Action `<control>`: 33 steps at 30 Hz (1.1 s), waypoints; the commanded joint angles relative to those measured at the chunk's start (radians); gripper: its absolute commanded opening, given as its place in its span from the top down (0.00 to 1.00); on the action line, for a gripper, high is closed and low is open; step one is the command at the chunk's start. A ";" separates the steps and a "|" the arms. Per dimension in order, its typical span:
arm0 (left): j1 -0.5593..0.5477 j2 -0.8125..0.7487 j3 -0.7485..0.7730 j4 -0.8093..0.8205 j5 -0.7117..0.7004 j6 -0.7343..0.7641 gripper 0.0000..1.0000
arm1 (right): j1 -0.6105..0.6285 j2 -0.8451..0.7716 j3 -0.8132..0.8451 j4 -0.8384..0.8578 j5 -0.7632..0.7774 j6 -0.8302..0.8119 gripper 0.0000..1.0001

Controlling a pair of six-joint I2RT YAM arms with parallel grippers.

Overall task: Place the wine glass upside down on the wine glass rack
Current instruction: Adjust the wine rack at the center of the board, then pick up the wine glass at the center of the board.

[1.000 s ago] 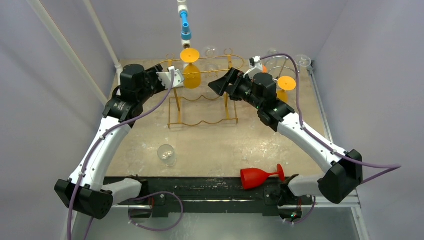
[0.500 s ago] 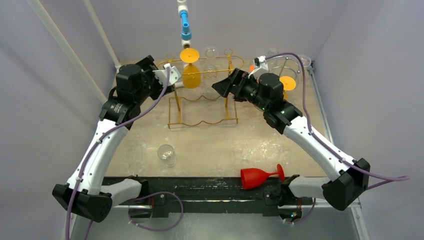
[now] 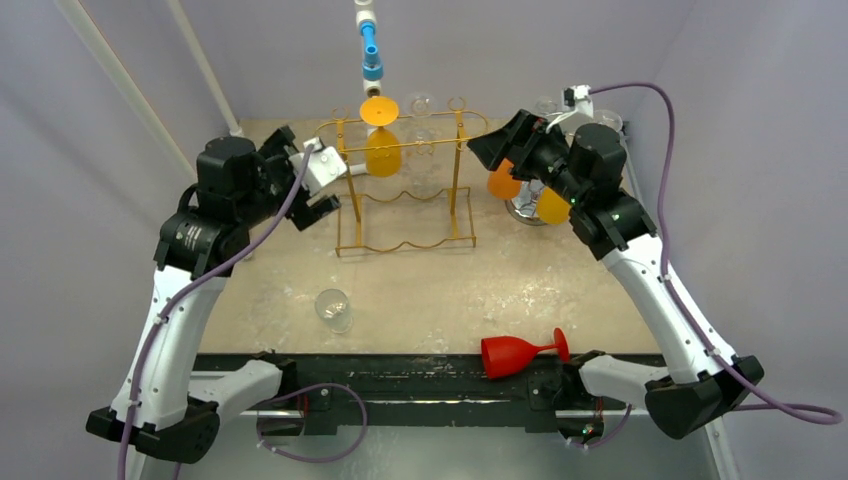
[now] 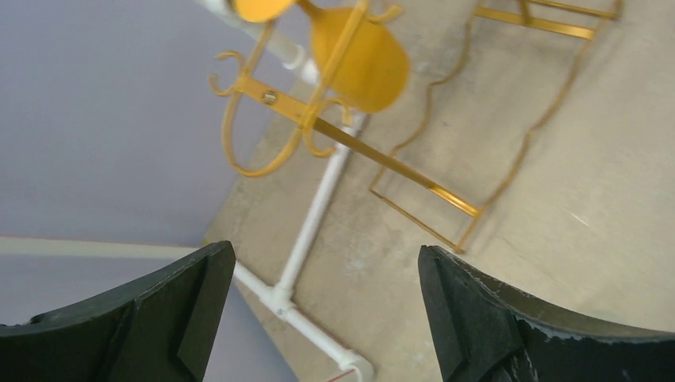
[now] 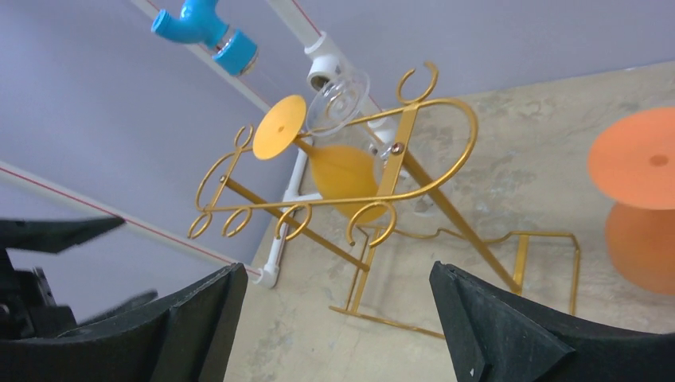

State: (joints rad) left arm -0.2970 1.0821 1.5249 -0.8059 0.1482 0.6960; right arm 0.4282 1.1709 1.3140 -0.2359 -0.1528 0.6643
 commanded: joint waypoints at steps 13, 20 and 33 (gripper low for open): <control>-0.004 -0.131 -0.558 -0.303 0.207 0.165 0.22 | -0.059 0.009 0.090 -0.051 0.001 -0.109 0.19; -0.004 -0.101 -0.647 -0.229 0.208 0.148 0.29 | -0.058 -0.011 0.063 -0.074 0.000 -0.120 0.18; -0.004 -0.153 -0.827 -0.110 0.238 0.219 0.74 | -0.065 -0.008 0.056 -0.070 -0.120 -0.048 0.01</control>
State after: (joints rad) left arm -0.2977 0.9634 0.7212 -0.9508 0.3382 0.8574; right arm 0.3710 1.1824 1.3689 -0.3370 -0.2085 0.5671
